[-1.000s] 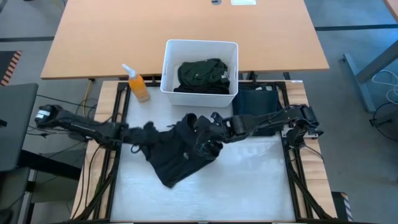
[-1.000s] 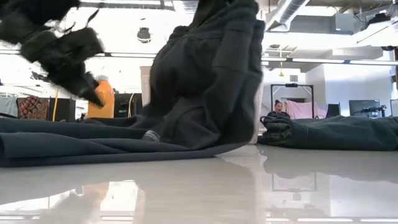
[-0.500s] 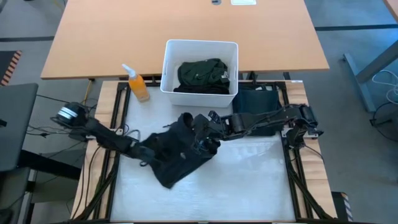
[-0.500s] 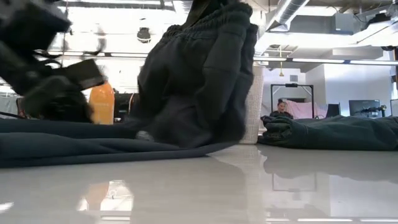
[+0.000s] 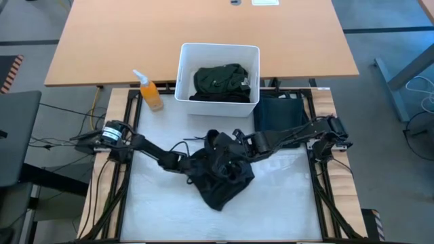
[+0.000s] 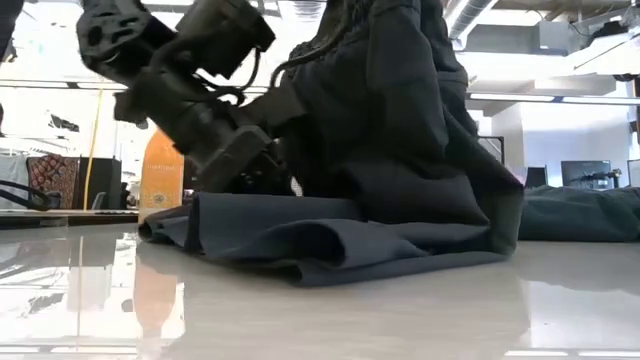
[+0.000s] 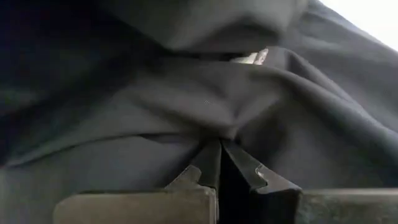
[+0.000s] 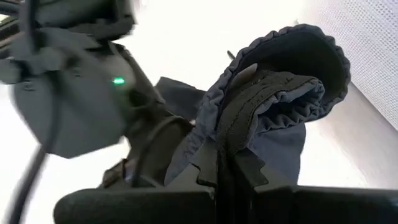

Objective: Fold laundry
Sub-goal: Fold the black shorts

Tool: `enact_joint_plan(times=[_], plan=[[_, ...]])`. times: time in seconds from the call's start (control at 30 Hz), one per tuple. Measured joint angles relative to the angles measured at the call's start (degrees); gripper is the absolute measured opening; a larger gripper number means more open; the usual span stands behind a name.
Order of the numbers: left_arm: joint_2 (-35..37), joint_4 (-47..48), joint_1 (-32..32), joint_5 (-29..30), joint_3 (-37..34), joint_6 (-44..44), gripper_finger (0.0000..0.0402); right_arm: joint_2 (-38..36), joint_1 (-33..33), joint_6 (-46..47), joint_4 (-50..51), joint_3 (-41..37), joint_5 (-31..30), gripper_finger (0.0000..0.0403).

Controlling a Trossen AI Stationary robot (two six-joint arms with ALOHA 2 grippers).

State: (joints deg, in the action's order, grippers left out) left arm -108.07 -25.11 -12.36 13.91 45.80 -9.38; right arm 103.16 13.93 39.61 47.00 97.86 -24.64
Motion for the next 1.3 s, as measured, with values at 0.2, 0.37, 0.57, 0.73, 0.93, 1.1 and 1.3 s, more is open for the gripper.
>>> enact_joint_plan(times=[0.2, 0.37, 0.57, 0.73, 0.93, 1.1, 1.3], plan=[[3.43, 6.38, 2.07, -0.27, 1.46, 2.68, 0.0, 2.38, 2.4, 0.94, -2.15, 0.0, -4.06, 0.0032], [8.49, 13.19, 1.81, -0.07, 1.42, 3.56, 0.0, 3.77, 3.07, 0.95, -3.04, 0.0, -6.6, 0.0036], [17.66, 23.0, 0.78, 0.16, 1.38, 6.0, 0.0, 3.88, 3.07, 1.09, -2.53, 0.02, -8.28, 0.0034], [27.6, 35.42, -0.29, 0.51, 1.17, 4.81, 0.0, 4.03, 3.07, 0.9, -1.31, 0.0, -8.47, 0.0034], [35.69, 43.53, -3.68, 0.48, -5.2, -2.12, 0.0, 4.03, 2.82, 0.51, -1.2, 0.0, -8.73, 0.0034], [39.04, 37.95, -5.83, 0.36, -16.15, -9.84, 0.0, 5.2, 2.82, -4.63, -7.89, 0.0, -8.58, 0.0034], [46.72, 40.1, -6.08, 0.95, -20.89, -14.6, 0.0, 12.89, 3.07, -11.29, -21.65, -0.02, -2.68, 0.0034]])
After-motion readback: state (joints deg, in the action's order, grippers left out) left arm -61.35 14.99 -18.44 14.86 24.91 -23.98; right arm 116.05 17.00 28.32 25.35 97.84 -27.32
